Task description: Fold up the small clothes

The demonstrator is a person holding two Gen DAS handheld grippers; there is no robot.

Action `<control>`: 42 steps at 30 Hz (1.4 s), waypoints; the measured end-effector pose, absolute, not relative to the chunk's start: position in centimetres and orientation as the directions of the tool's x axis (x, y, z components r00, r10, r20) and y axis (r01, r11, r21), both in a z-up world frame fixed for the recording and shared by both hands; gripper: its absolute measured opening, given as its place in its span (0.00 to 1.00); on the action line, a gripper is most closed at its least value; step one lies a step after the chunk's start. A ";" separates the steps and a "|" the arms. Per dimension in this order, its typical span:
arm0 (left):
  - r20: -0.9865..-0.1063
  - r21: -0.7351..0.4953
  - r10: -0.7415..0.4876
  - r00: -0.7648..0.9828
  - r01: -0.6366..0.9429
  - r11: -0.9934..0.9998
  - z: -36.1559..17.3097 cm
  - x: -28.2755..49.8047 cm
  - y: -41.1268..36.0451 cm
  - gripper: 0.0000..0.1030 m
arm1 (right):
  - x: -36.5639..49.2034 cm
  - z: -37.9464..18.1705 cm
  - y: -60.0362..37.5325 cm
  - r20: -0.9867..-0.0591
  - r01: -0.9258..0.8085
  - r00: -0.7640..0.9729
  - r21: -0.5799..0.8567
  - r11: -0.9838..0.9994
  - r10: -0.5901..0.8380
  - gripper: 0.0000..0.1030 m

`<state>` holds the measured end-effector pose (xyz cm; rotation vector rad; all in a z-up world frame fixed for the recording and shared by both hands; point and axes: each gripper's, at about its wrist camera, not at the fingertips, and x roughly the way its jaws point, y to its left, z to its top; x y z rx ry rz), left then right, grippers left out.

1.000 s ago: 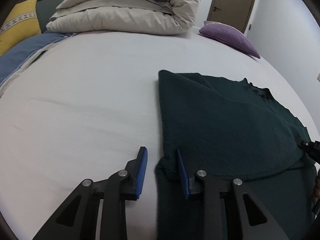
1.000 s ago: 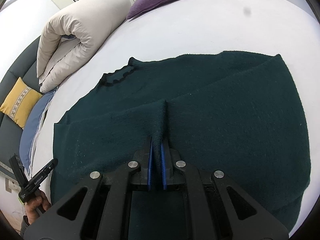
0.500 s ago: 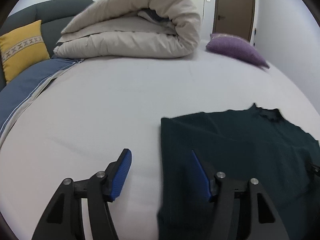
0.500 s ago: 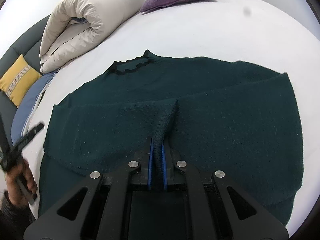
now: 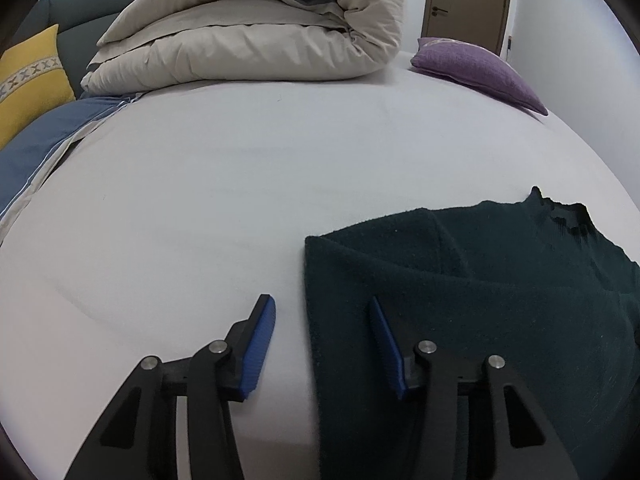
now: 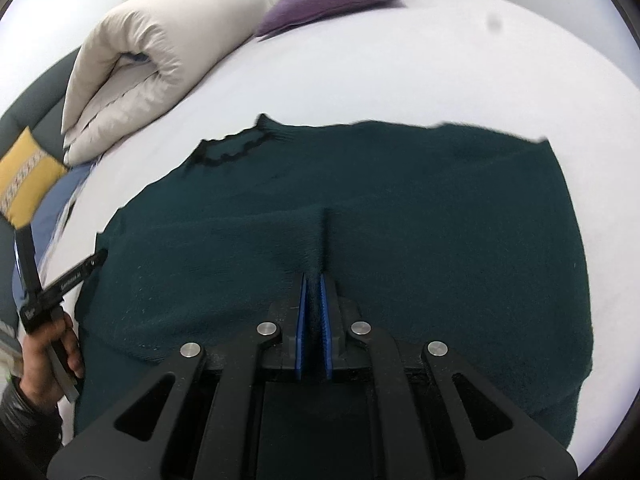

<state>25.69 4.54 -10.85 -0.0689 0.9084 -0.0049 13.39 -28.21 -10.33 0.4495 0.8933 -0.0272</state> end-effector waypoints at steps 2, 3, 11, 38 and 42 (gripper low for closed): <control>-0.785 -0.052 -0.026 0.618 -0.025 0.998 -10.8 25.6 4.4 0.51 | 13.3 -10.6 -28.5 -0.753 0.213 0.635 0.388 0.897 0.175 0.04; -0.784 -0.043 -0.018 0.621 -0.025 0.999 -10.8 25.6 4.2 0.51 | 13.4 -10.7 -28.4 -0.754 0.214 0.634 0.384 0.898 0.172 0.04; -0.791 -0.047 -0.013 0.612 -0.039 0.998 -10.3 25.3 4.3 0.55 | 13.2 -11.0 -27.8 -0.759 0.205 0.628 0.375 0.904 0.172 0.05; -0.766 -0.540 -0.504 0.399 0.028 0.841 -9.6 -6.0 13.8 0.67 | -16.0 -9.9 -27.1 -0.657 0.167 0.682 0.569 0.805 0.322 0.69; -0.750 -0.600 -0.575 0.328 0.030 0.800 -10.0 -7.3 13.8 0.65 | -18.3 -10.3 -28.2 -0.649 0.164 0.676 0.595 0.787 0.349 0.62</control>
